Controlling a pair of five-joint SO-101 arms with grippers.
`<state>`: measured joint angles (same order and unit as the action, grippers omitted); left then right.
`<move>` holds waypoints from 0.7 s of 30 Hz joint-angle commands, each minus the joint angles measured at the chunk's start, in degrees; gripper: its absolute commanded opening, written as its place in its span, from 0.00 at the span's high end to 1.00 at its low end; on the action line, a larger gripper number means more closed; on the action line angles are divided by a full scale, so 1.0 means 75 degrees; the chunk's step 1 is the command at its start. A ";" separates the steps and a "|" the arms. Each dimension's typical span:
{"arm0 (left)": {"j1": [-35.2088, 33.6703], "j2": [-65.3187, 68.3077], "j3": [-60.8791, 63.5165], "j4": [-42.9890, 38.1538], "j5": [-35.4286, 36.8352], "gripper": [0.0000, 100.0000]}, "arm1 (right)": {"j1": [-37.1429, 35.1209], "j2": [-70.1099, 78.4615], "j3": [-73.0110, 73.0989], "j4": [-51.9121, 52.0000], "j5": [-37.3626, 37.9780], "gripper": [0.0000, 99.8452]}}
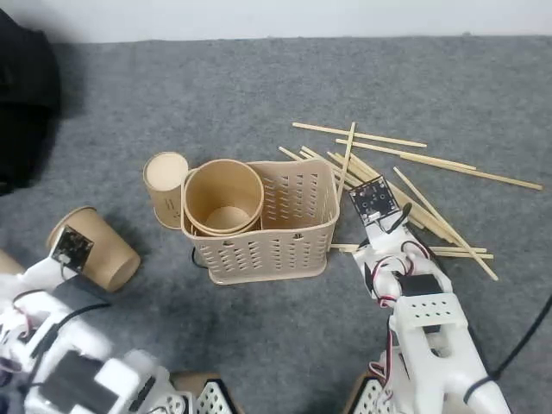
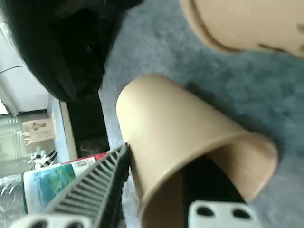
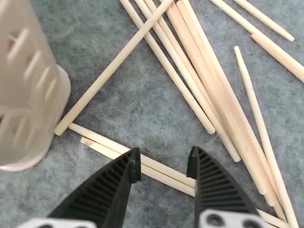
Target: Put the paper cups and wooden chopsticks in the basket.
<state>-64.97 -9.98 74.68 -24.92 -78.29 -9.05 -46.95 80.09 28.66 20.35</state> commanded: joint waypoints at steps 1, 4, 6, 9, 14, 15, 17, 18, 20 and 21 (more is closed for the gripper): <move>-0.0023 0.0129 -0.0287 -0.0234 0.0199 0.98 | -0.0053 -0.0053 -0.0070 -0.0147 0.0105 0.82; 0.0152 0.0012 -0.0322 -0.0281 0.0891 0.97 | -0.0053 -0.0053 -0.0070 -0.0147 0.0105 0.82; 0.0199 -0.0129 -0.0334 -0.0281 0.1078 0.99 | -0.0053 -0.0053 -0.0070 -0.0147 0.0105 0.82; 0.0199 -0.0258 -0.0334 -0.0246 0.1114 0.99 | -0.0053 -0.0053 -0.0070 -0.0147 0.0105 0.82; 0.0246 -0.0363 -0.0346 -0.0305 0.1981 0.99 | -0.0053 -0.0053 -0.0070 -0.0147 0.0105 0.82; 0.0188 -0.0363 -0.0416 -0.0340 0.2426 0.99 | -0.0053 -0.0053 -0.0070 -0.0147 0.0105 0.82; 0.0047 -0.0363 -0.0498 -0.0352 0.3048 0.99 | -0.0053 -0.0053 -0.0070 -0.0147 0.0105 0.82; -0.0012 -0.0375 -0.0522 -0.0352 0.3200 0.99 | -0.0053 -0.0053 -0.0070 -0.0147 0.0105 0.82; -0.0070 -0.0375 -0.0568 -0.0352 0.3259 0.99 | -0.0053 -0.0053 -0.0070 -0.0147 0.0105 0.82; -0.0070 -0.0399 -0.0580 -0.0352 0.3270 0.99 | -0.0053 -0.0053 -0.0070 -0.0147 0.0105 0.82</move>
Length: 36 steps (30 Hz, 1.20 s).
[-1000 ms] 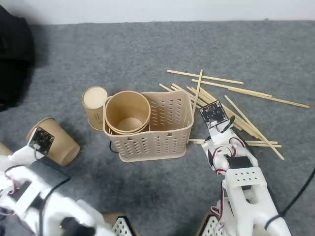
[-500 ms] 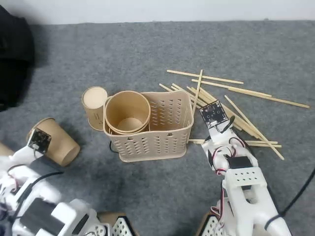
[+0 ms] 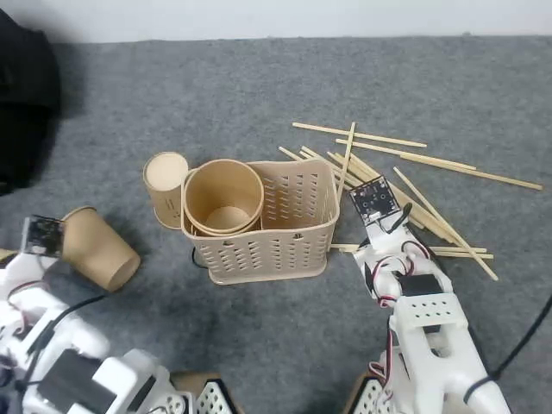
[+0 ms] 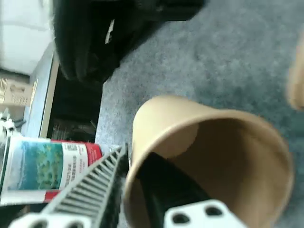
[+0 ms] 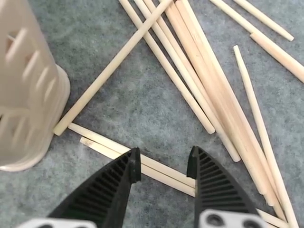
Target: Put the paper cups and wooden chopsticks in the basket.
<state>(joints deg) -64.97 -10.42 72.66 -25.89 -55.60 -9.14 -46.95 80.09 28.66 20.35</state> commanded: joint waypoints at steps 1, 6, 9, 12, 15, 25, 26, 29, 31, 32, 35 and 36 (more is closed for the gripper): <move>-0.0059 -0.0434 -0.0311 -0.0211 0.0246 0.99 | -0.0041 -0.0053 -0.0070 -0.0147 0.0105 0.82; 0.0352 -0.1852 -0.0545 0.2040 0.0281 0.99 | -0.0053 -0.0053 -0.0070 -0.0147 0.0105 0.82; 0.0797 -0.3200 -0.1541 0.5158 0.0715 0.99 | -0.0053 -0.0053 -0.0070 -0.0147 0.0105 0.82; 0.1383 -0.4173 -0.2854 0.7701 0.1348 0.99 | -0.0053 -0.0053 -0.0070 -0.0147 0.0105 0.82; 0.1969 -0.4548 -0.3804 0.9119 0.1793 0.99 | -0.0041 -0.0053 -0.0070 -0.0147 0.0105 0.82; 0.3177 -0.4560 -0.5609 1.1030 0.3106 0.99 | -0.0041 -0.0053 -0.0070 -0.0147 0.0105 0.82; 0.3317 -0.4560 -0.5832 1.1264 0.3259 0.99 | -0.0041 -0.0053 -0.0070 -0.0147 0.0105 0.82; 0.3786 -0.4548 -0.6523 1.2062 0.3938 0.99 | -0.0041 -0.0041 -0.0070 -0.0147 0.0105 0.82; 0.4126 -0.4548 -0.6898 1.2472 0.4466 0.99 | -0.0041 -0.0041 -0.0070 -0.0147 0.0105 0.82; 0.4302 -0.4548 -0.7062 1.2624 0.4677 0.99 | -0.0041 -0.0041 -0.0070 -0.0147 0.0105 0.82; 0.4759 -0.4548 -0.7414 1.2941 0.5169 0.99 | -0.0041 -0.0029 -0.0070 -0.0147 0.0105 0.82; 0.4900 -0.4548 -0.7531 1.3034 0.5298 0.99 | -0.0041 -0.0029 -0.0070 -0.0147 0.0105 0.82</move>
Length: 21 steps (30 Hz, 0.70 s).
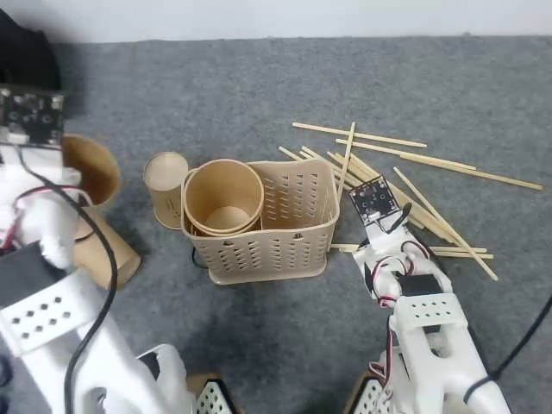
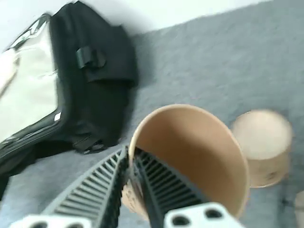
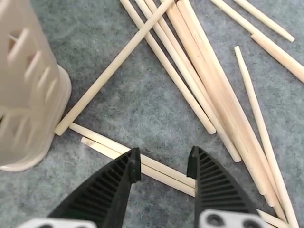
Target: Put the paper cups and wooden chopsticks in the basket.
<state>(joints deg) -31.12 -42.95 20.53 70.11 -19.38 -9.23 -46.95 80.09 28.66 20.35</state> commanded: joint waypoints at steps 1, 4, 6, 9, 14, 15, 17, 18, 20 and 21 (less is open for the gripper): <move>0.0516 -0.0211 -0.0697 0.0328 0.0574 0.99 | -0.0029 -0.0029 -0.0070 -0.0147 0.0105 0.82; 0.0762 -0.0211 -0.1119 0.0457 0.1090 0.99 | -0.0029 -0.0018 -0.0070 -0.0147 0.0117 0.82; 0.0903 -0.0211 -0.1448 0.0481 0.1489 0.99 | -0.0029 -0.0006 -0.0070 -0.0147 0.0117 0.82; 0.1512 -0.0211 -0.1928 0.0832 0.1981 0.99 | -0.0029 -0.0006 -0.0070 -0.0147 0.0117 0.82; 0.3305 -0.0223 -0.2995 0.1500 0.2532 0.99 | -0.0029 -0.0006 -0.0070 -0.0147 0.0117 0.82; 0.3599 -0.0223 -0.3335 0.1676 0.2614 0.99 | -0.0029 -0.0006 -0.0070 -0.0147 0.0117 0.82; 0.4149 -0.0211 -0.4026 0.2157 0.2673 0.99 | -0.0029 -0.0006 -0.0070 -0.0147 0.0117 0.82; 0.4442 -0.0211 -0.4296 0.2391 0.2673 0.99 | -0.0029 -0.0006 -0.0070 -0.0147 0.0117 0.82; 0.4818 -0.0211 -0.4519 0.2719 0.2673 0.99 | -0.0018 -0.0041 -0.0070 -0.0147 0.0117 0.82; 0.4900 -0.0211 -0.4519 0.2837 0.2673 0.99 | 0.0006 -0.0053 -0.0070 -0.0147 0.0117 0.82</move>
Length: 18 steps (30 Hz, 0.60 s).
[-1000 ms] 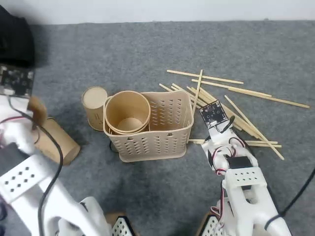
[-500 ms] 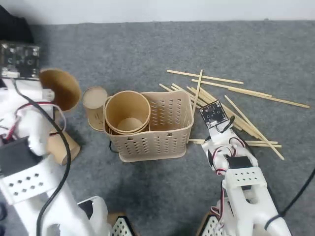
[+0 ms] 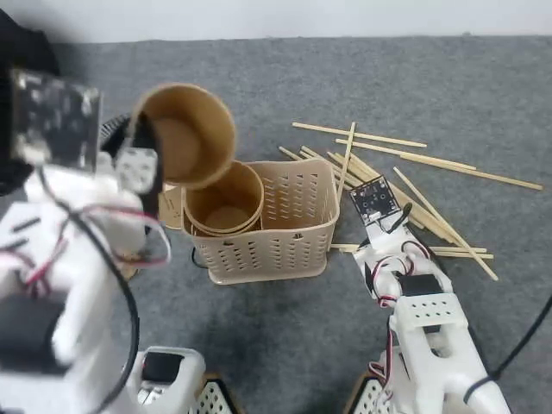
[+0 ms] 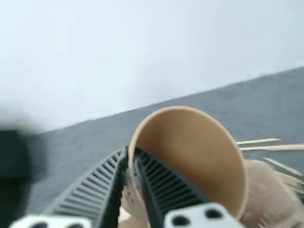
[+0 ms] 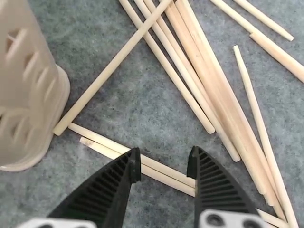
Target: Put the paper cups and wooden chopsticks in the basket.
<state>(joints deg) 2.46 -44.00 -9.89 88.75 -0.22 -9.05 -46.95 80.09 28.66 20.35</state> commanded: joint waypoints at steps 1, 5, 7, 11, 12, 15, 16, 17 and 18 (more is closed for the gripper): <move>0.0434 -0.0070 -0.0451 0.0457 0.0117 0.99 | -0.0018 -0.0053 -0.0070 -0.0147 0.0117 0.82; 0.0469 -0.0070 -0.0475 0.0774 0.0105 0.99 | -0.0006 -0.0147 -0.0715 0.0463 0.0105 0.82; 0.0492 -0.0070 -0.0475 0.0961 0.0105 0.99 | -0.0018 -0.0369 -0.1723 0.1659 0.0105 0.82; 0.0492 -0.0070 -0.0475 0.0938 0.0129 0.99 | -0.0076 -0.0651 -0.4208 0.3804 0.0105 0.82; 0.0504 -0.0070 -0.0475 0.0891 0.0141 0.99 | -0.0100 -0.0674 -0.4876 0.4296 0.0105 0.82; 0.0504 -0.0070 -0.0451 0.0809 0.0305 0.99 | -0.0475 -0.0662 -0.6693 0.5656 0.0105 0.82; 0.0539 -0.0059 -0.0451 0.0797 0.0363 0.99 | -0.0733 -0.0662 -0.7138 0.5972 0.0105 0.82; 0.0668 -0.0059 -0.0451 0.0797 0.0445 0.99 | -0.1014 -0.0662 -0.7490 0.6218 0.0105 0.82; 0.0867 -0.0059 -0.0451 0.0797 0.0539 0.99 | -0.1295 -0.0662 -0.7760 0.6418 0.0105 0.82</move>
<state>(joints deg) 6.51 -44.35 -11.56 95.96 1.89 -13.71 -50.46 33.05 71.21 20.53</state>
